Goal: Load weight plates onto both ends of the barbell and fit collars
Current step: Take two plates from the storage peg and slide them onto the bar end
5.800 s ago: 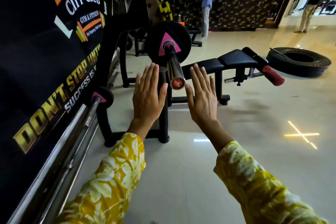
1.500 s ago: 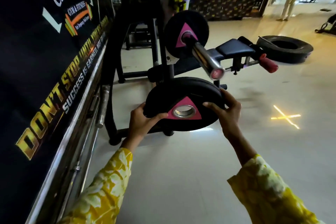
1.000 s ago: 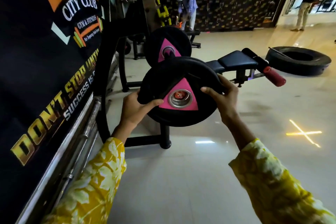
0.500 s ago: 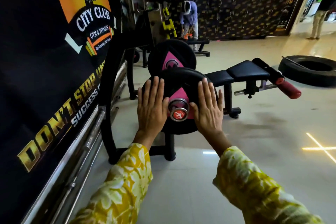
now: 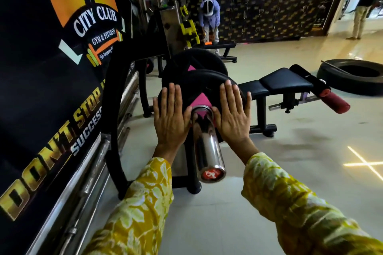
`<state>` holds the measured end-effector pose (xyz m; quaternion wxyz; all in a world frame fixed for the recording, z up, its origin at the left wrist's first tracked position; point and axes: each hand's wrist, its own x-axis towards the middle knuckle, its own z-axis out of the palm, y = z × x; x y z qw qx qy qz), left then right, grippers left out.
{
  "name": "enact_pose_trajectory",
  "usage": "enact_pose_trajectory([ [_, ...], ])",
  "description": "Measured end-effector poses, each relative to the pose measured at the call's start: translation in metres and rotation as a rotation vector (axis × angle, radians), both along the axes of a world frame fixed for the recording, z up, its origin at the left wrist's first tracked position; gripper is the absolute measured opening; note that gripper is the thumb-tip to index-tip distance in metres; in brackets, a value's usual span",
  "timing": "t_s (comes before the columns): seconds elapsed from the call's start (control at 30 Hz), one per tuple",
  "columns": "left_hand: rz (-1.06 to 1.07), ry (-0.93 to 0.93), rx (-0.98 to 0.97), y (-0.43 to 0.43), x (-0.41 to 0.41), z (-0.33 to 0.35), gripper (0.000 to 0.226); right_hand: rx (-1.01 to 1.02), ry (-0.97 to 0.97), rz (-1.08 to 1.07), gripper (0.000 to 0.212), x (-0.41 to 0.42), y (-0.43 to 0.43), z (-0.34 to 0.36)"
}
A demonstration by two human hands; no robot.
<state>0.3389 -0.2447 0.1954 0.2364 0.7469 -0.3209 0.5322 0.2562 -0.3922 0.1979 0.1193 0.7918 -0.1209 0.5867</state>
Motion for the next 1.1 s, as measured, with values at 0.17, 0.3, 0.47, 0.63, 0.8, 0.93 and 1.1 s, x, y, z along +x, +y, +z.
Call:
enact_pose_trajectory([
  [0.17, -0.016, 0.019, -0.021, -0.027, 0.061, -0.003, 0.058, -0.016, -0.011, -0.053, 0.055, 0.061, -0.025, 0.004],
  [0.3, -0.006, -0.035, -0.022, -0.048, 0.1, -0.001, 0.059, -0.021, -0.017, -0.051, 0.055, 0.099, -0.044, 0.003],
  [0.47, 0.039, -0.105, -0.015, -0.068, 0.138, -0.003, 0.059, -0.025, -0.079, -0.041, 0.054, 0.137, -0.064, 0.0],
  [0.63, 0.067, -0.17, -0.024, -0.072, 0.14, -0.007, 0.058, -0.066, -0.116, 0.001, 0.054, 0.141, -0.069, 0.0],
  [0.8, 0.084, -0.154, -0.001, -0.069, 0.137, -0.003, 0.058, 0.007, -0.08, -0.029, 0.053, 0.136, -0.062, 0.003],
  [0.93, 0.094, -0.082, 0.047, -0.063, 0.127, 0.003, 0.059, 0.159, 0.116, -0.017, 0.055, 0.123, -0.053, 0.012],
  [1.1, -0.033, 0.125, 0.092, -0.048, 0.098, 0.018, 0.056, 0.316, 0.268, 0.128, 0.059, 0.087, -0.035, 0.027],
])
